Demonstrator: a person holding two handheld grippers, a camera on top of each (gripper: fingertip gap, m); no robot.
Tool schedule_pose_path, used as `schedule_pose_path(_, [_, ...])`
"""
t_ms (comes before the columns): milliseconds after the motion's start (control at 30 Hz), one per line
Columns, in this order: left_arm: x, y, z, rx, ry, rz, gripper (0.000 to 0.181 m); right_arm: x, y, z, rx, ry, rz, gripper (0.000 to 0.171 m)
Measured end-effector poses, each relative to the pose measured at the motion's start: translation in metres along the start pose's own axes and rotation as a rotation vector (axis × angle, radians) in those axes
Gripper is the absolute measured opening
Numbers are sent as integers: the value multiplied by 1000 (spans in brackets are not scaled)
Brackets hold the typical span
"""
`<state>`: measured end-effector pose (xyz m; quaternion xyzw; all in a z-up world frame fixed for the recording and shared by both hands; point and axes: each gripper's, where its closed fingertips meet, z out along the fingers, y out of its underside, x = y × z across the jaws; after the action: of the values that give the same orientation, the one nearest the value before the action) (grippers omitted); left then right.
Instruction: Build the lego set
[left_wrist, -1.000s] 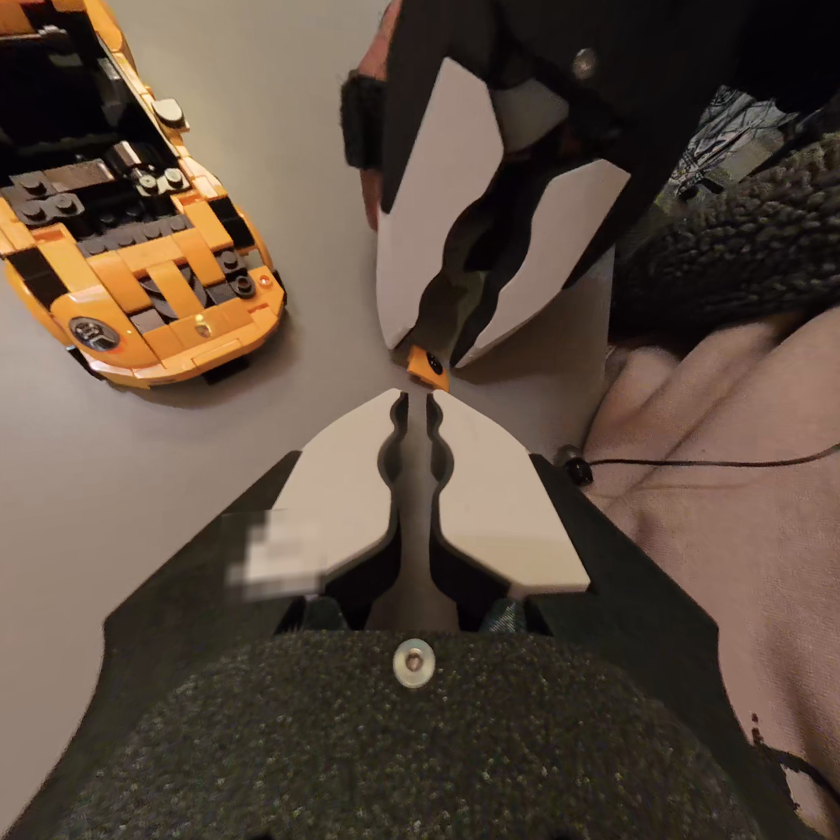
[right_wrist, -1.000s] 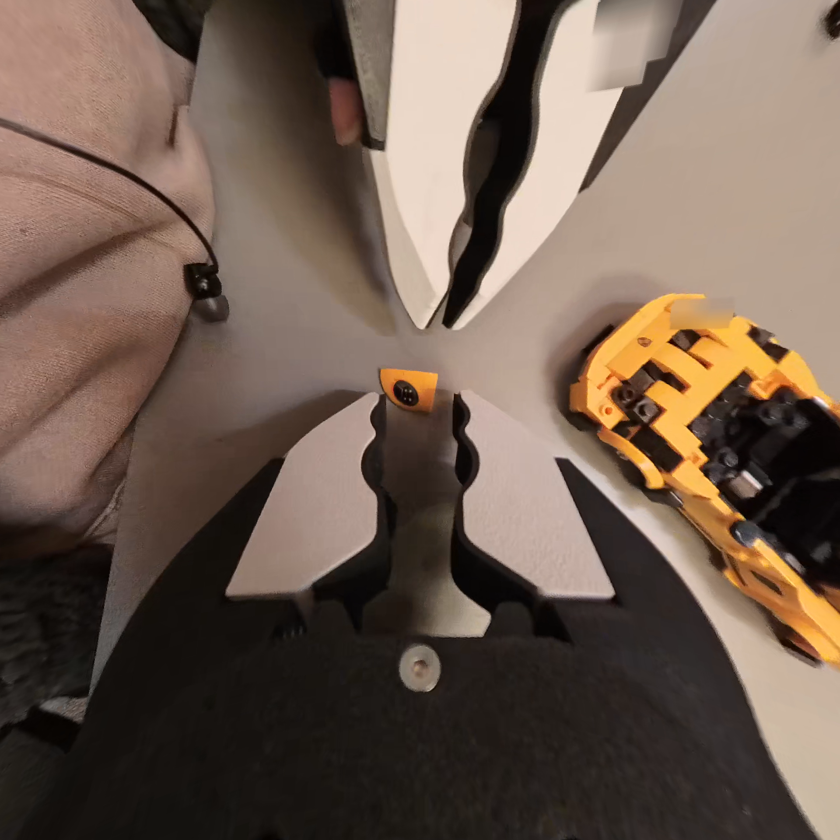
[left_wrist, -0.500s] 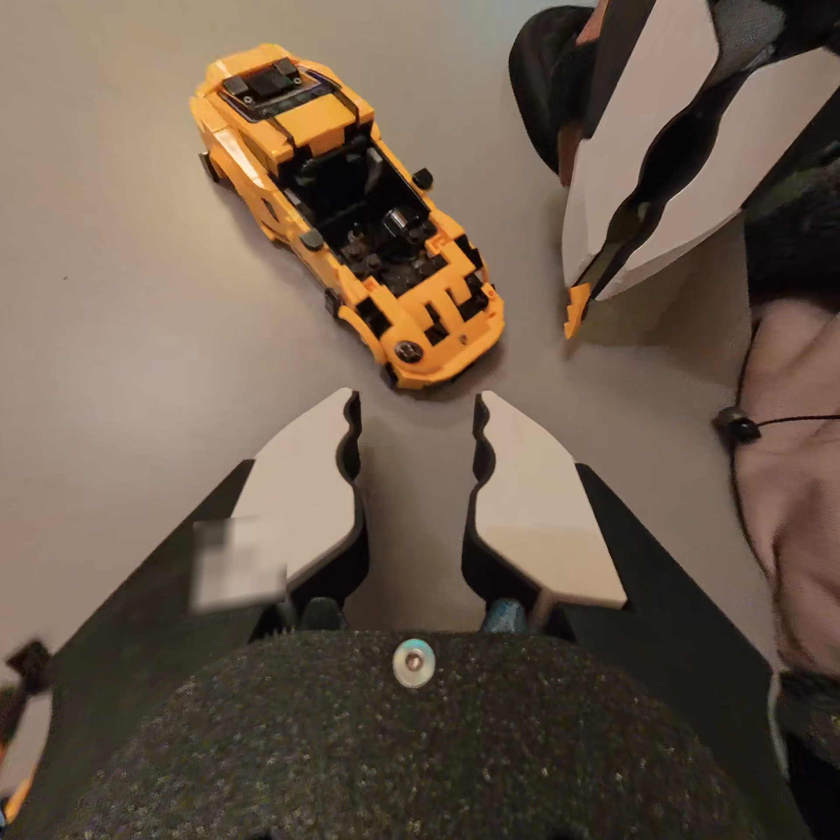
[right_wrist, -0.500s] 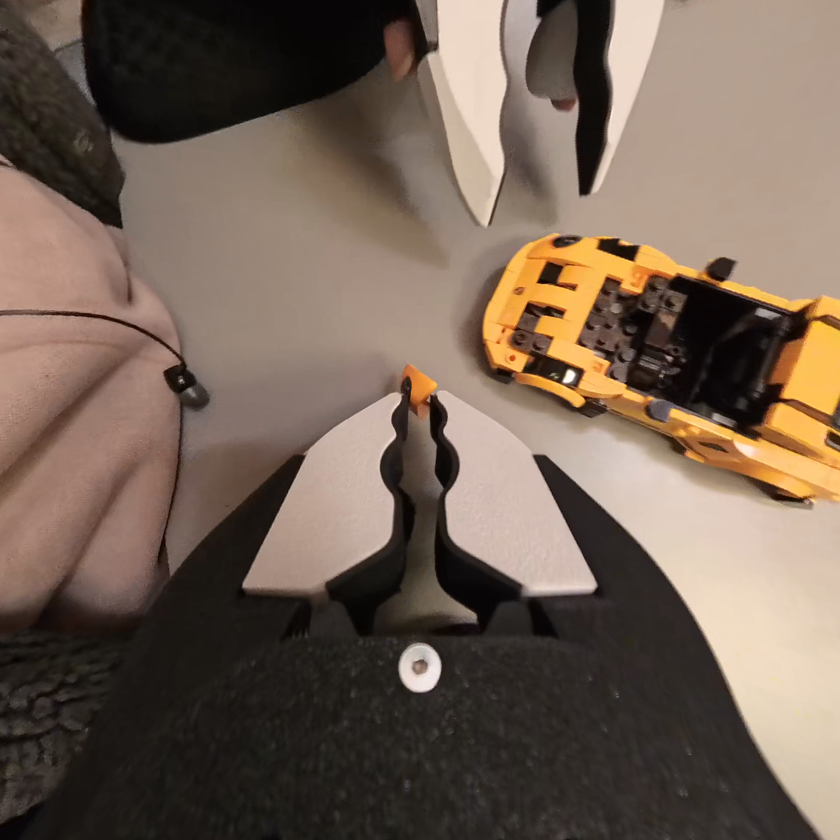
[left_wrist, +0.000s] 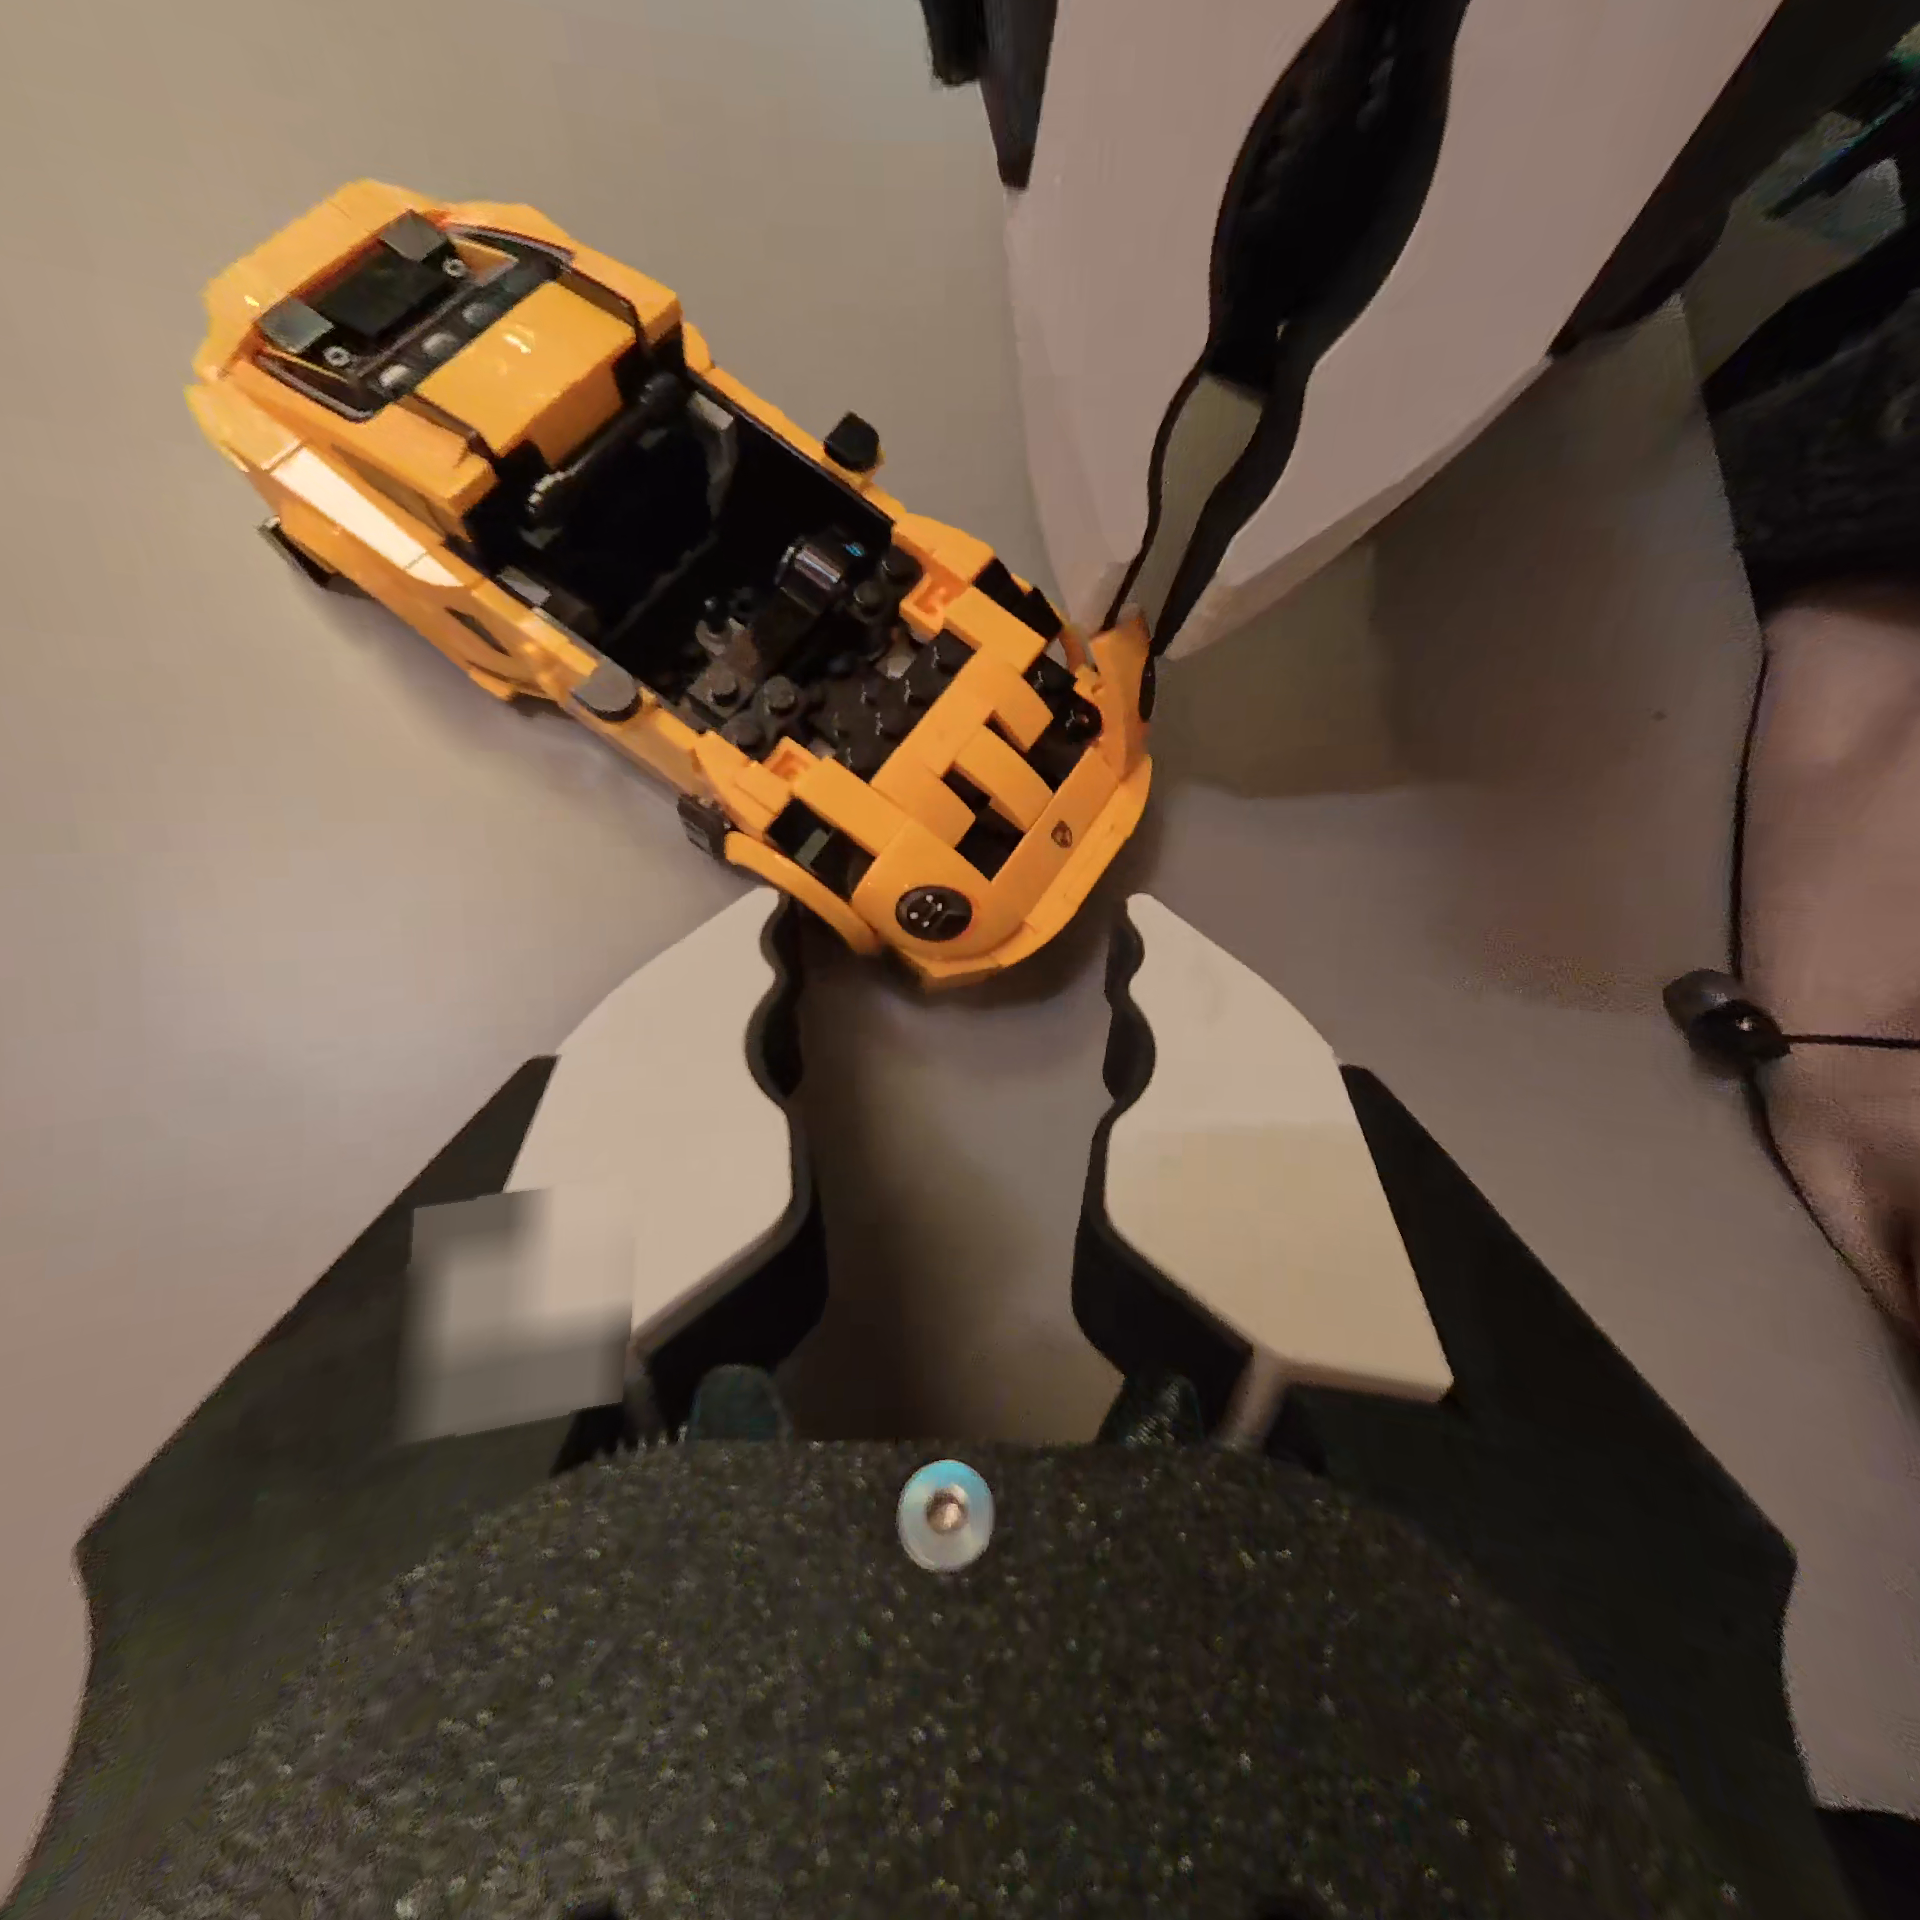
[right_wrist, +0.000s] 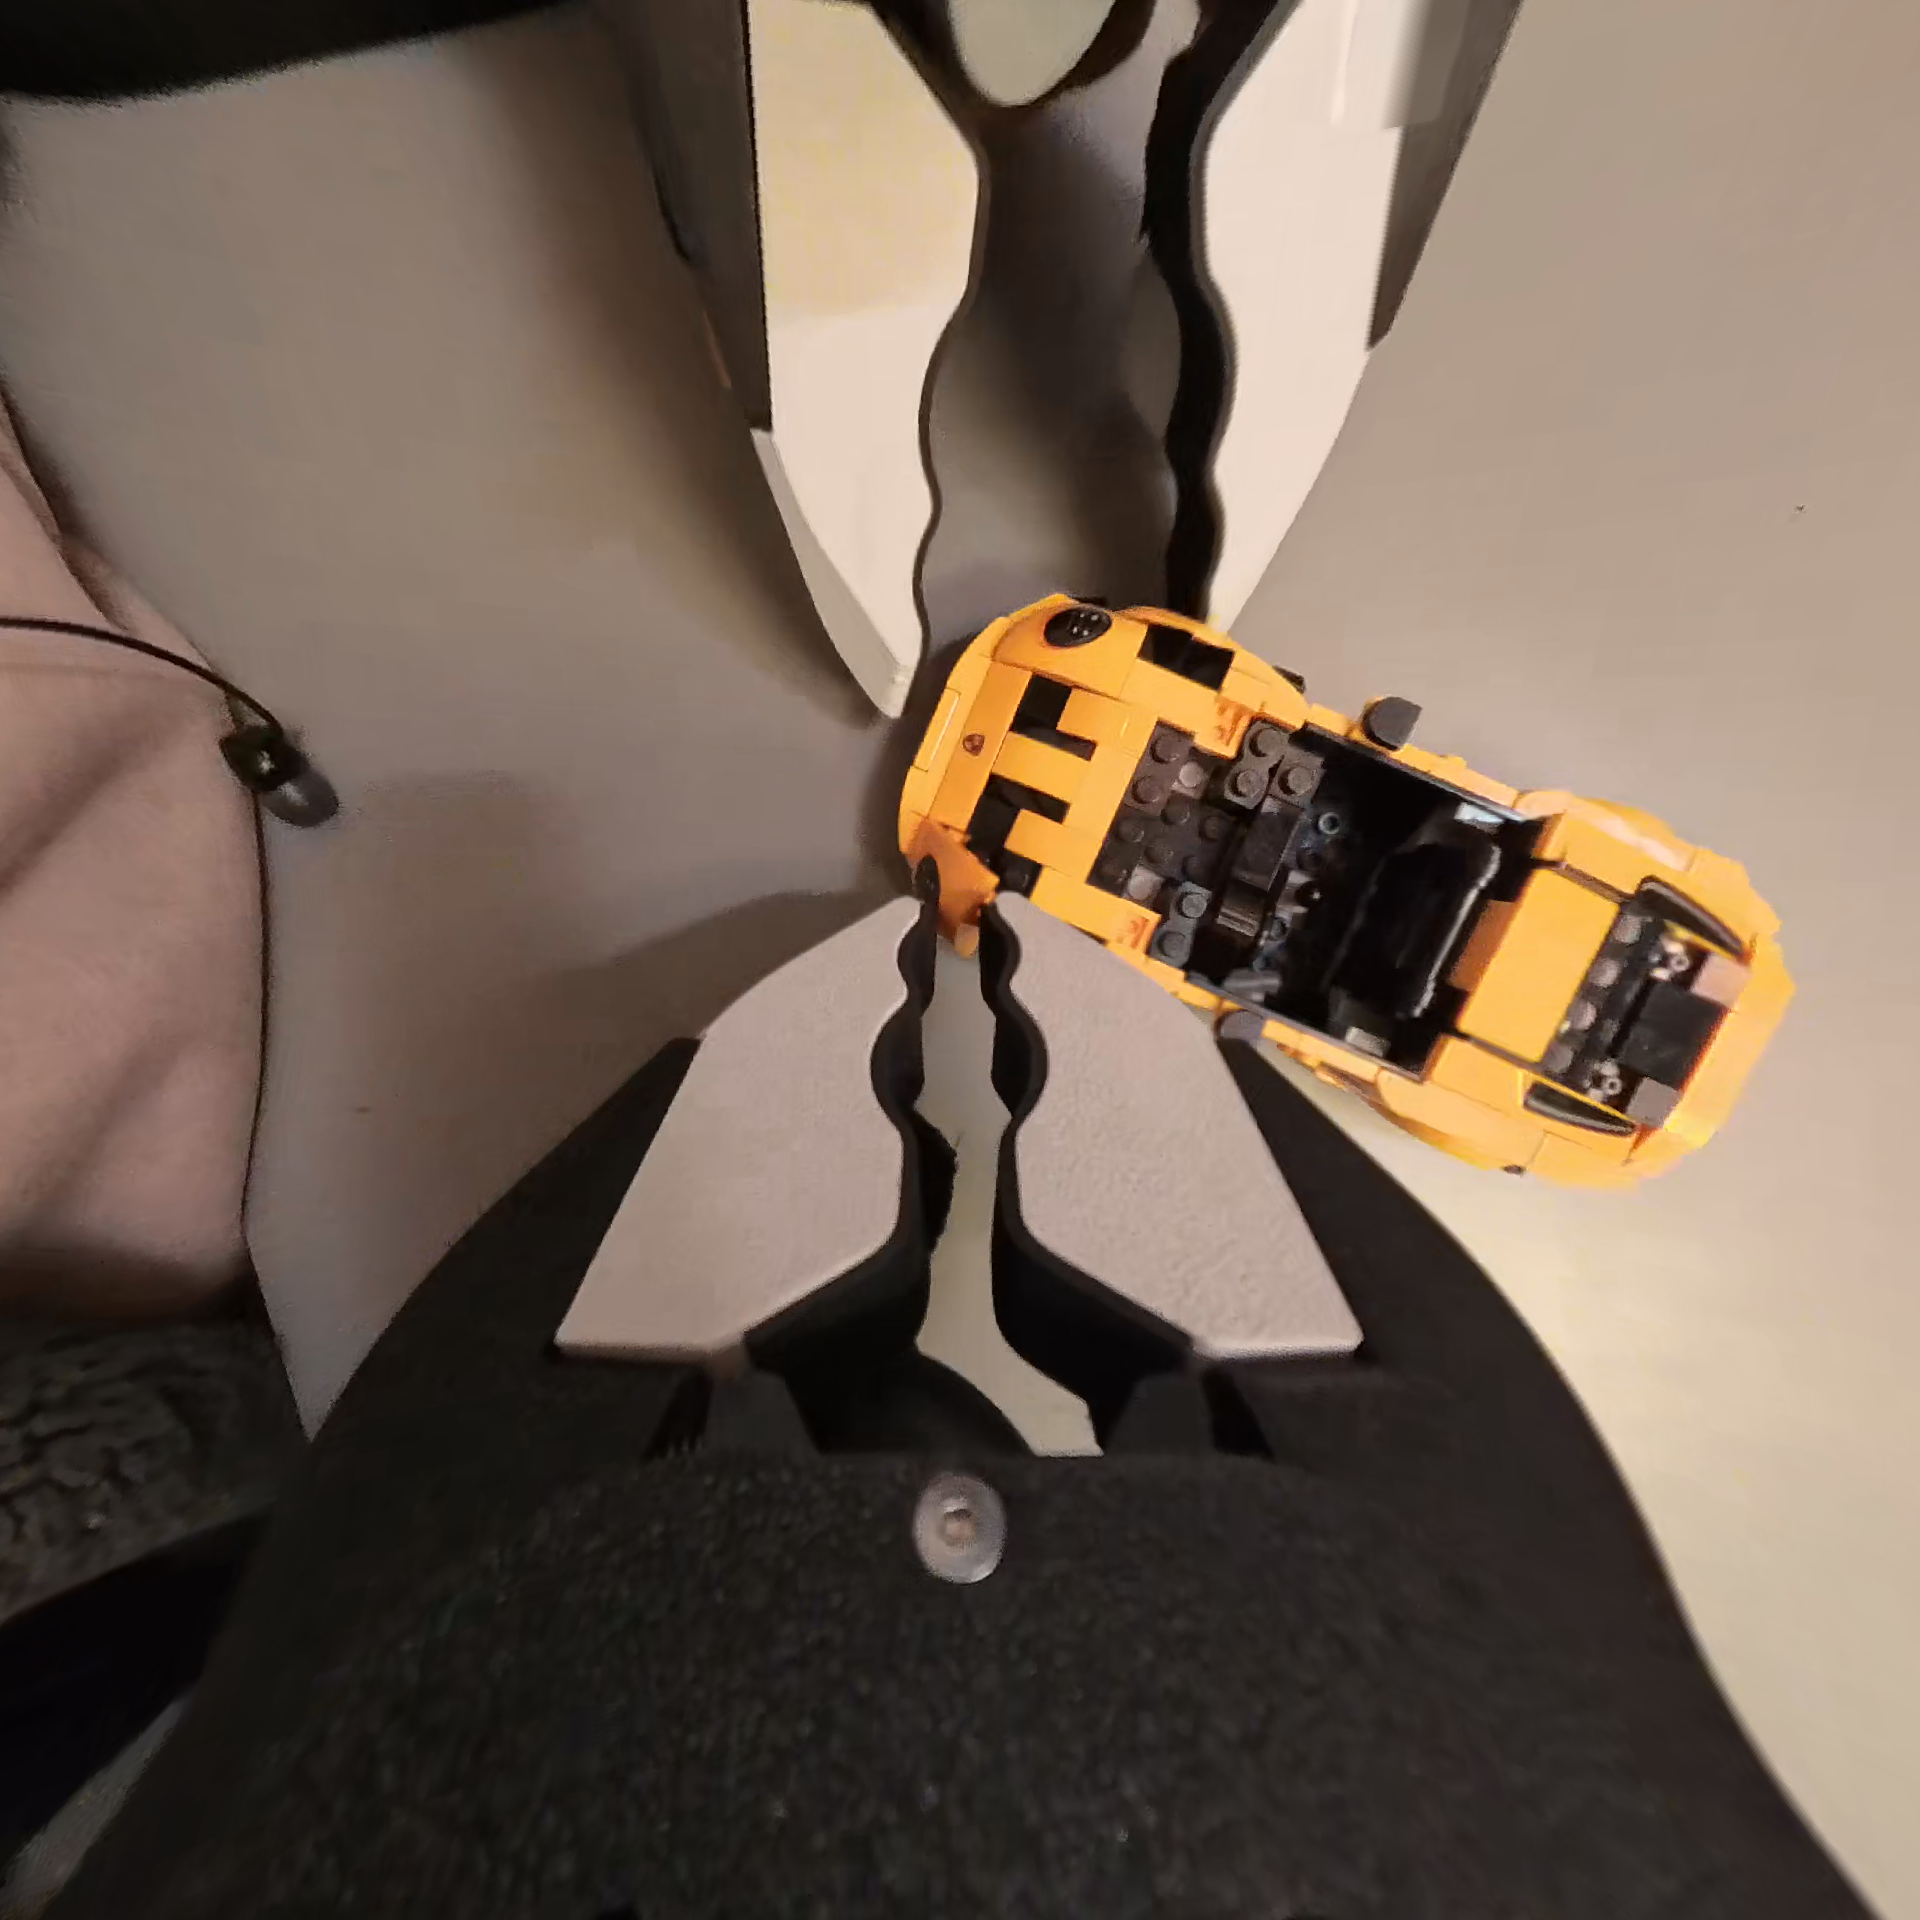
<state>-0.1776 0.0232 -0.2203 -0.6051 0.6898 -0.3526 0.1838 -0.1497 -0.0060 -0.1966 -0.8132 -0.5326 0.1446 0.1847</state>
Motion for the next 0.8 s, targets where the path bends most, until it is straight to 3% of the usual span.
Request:
schedule_pose_path(167, [-15,-16,-8,81,-24,-134,72,5,2,1,-87,-14,-41,7])
schedule_pose_path(233, [-18,-17,-3,58,-25,-179,88,5,0,2,-92,-22,-44,7])
schedule_pose_path(333, [-13,-22,5,51,0,-217,97,6,-2,3,-94,-25,-47,7])
schedule_pose_path(800, [-17,-24,13,25,-17,-254,79,12,-4,-3,9,-29,-44,11])
